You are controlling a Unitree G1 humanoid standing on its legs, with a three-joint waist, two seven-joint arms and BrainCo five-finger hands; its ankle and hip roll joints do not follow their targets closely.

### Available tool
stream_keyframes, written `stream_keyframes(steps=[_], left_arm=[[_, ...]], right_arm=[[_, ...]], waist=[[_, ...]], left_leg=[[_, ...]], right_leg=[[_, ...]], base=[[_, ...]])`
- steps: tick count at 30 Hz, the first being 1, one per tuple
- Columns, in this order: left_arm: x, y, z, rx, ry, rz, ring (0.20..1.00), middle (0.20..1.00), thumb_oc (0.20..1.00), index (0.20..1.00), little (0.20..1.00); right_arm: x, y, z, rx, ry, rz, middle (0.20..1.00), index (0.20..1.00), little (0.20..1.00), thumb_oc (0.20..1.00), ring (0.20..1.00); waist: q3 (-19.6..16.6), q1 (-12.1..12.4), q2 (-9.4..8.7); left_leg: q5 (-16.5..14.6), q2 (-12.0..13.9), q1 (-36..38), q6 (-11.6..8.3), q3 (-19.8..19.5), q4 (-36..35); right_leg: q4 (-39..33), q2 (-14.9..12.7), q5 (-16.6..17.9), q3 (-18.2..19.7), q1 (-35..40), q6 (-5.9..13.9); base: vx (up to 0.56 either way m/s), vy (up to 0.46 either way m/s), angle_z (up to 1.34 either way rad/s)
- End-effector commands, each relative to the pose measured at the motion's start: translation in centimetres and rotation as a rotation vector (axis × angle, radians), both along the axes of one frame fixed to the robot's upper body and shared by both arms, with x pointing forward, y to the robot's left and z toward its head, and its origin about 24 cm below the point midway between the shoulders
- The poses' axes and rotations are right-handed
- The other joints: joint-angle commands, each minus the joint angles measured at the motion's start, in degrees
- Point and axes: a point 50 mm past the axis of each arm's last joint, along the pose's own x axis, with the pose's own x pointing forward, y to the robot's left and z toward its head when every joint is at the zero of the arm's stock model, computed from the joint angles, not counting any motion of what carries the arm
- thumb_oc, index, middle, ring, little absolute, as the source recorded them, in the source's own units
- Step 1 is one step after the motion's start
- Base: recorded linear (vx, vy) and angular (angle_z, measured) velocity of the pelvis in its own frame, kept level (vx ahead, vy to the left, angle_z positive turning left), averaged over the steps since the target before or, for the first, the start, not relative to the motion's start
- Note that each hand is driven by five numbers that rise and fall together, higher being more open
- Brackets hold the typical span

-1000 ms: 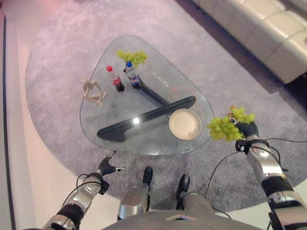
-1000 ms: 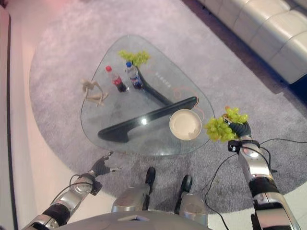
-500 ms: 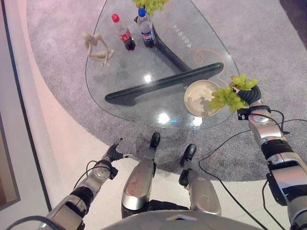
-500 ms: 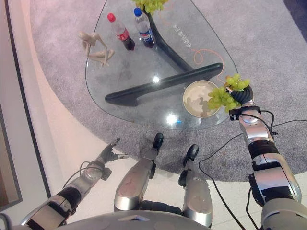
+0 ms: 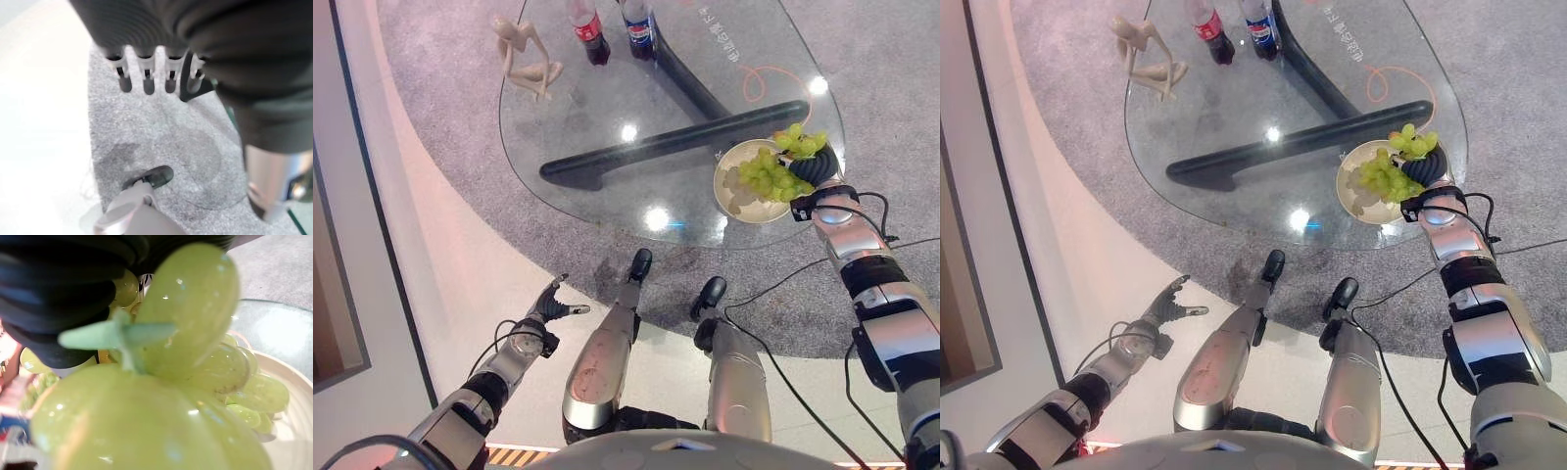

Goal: Pick up fruits into the plate

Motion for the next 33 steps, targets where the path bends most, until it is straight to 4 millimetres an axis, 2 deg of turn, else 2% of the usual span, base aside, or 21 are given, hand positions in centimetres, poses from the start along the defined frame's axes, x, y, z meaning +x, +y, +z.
stream_keyframes(steps=[1,8,9,10,11,12,22,33], left_arm=[[-0.1,-1.3,0.1,-0.051,-0.03,-0.005,1.0,1.0,1.0,1.0,1.0],[0.4,-1.6,0.7,-0.057,-0.058,-0.019,1.0,1.0,1.0,1.0,1.0],[0.5,-1.6,0.8,-0.063,-0.067,-0.017,1.0,1.0,1.0,1.0,1.0],[0.5,-1.7,0.9,-0.066,-0.072,-0.019,1.0,1.0,1.0,1.0,1.0],[0.6,-1.7,1.0,-0.066,-0.074,-0.021,1.0,1.0,1.0,1.0,1.0],[0.6,-1.8,1.1,-0.068,-0.077,-0.023,1.0,1.0,1.0,1.0,1.0],[0.6,-2.0,1.1,-0.074,-0.084,-0.022,1.0,1.0,1.0,1.0,1.0],[0.6,-2.0,1.1,-0.078,-0.081,-0.021,1.0,1.0,1.0,1.0,1.0]], right_arm=[[0.6,0.2,3.3,-0.135,-0.089,0.006,0.2,0.2,0.2,0.2,0.2],[1.0,0.2,3.6,-0.158,-0.063,-0.022,0.2,0.2,0.2,0.2,0.2],[1.1,0.2,3.5,-0.165,-0.057,-0.03,0.344,0.344,0.344,0.344,0.344],[1.1,0.1,3.3,-0.17,-0.049,-0.037,0.693,0.693,0.693,0.693,0.693],[1.1,0.1,3.3,-0.17,-0.045,-0.039,0.827,0.827,0.827,0.827,0.827],[1.0,0.0,3.2,-0.17,-0.037,-0.046,1.0,1.0,1.0,1.0,1.0],[0.8,-0.9,2.3,-0.161,-0.013,-0.091,1.0,1.0,1.0,1.0,1.0],[0.6,-0.5,2.4,-0.127,-0.055,-0.072,1.0,1.0,1.0,1.0,1.0]], waist=[[-0.4,-0.4,-1.26],[-0.4,0.3,-1.0],[-0.4,0.3,-0.95],[-0.4,0.4,-0.87],[-0.4,0.4,-0.85],[-0.4,0.4,-0.79],[-0.4,0.2,-0.57],[-0.4,-0.4,-0.98]], left_leg=[[-11.7,-3.2,-3.3,3.28,4.5,10.4],[-11.6,-3.5,-6.1,3.69,4.8,11.7],[-11.6,-3.6,-6.5,3.78,4.9,11.8],[-11.6,-3.7,-6.9,3.82,4.9,11.9],[-11.6,-3.7,-7.1,3.84,5.0,12.0],[-11.5,-3.8,-7.4,3.9,5.0,12.0],[-11.6,-4.0,-7.8,4.05,5.4,12.3],[-11.8,-3.7,-6.5,4.11,5.8,11.9]], right_leg=[[-4.4,1.9,4.4,2.2,-2.1,1.38],[-2.6,1.4,4.5,2.2,-5.2,1.73],[-2.3,1.3,4.5,2.2,-5.8,1.82],[-2.0,1.2,4.5,2.1,-6.3,1.87],[-1.9,1.2,4.6,2.1,-6.6,1.9],[-1.7,1.1,4.6,2.2,-7.0,1.95],[-1.3,1.0,4.9,2.7,-7.8,2.22],[-1.6,1.5,4.9,3.3,-7.0,2.22]], base=[[-0.01,0.043,0.02],[-0.01,0.011,0.02],[-0.02,0.011,0.04],[-0.02,0.012,0.03],[0.0,0.0,0.0],[0.0,0.0,0.0],[0.0,0.0,0.0],[0.0,0.0,0.0]])
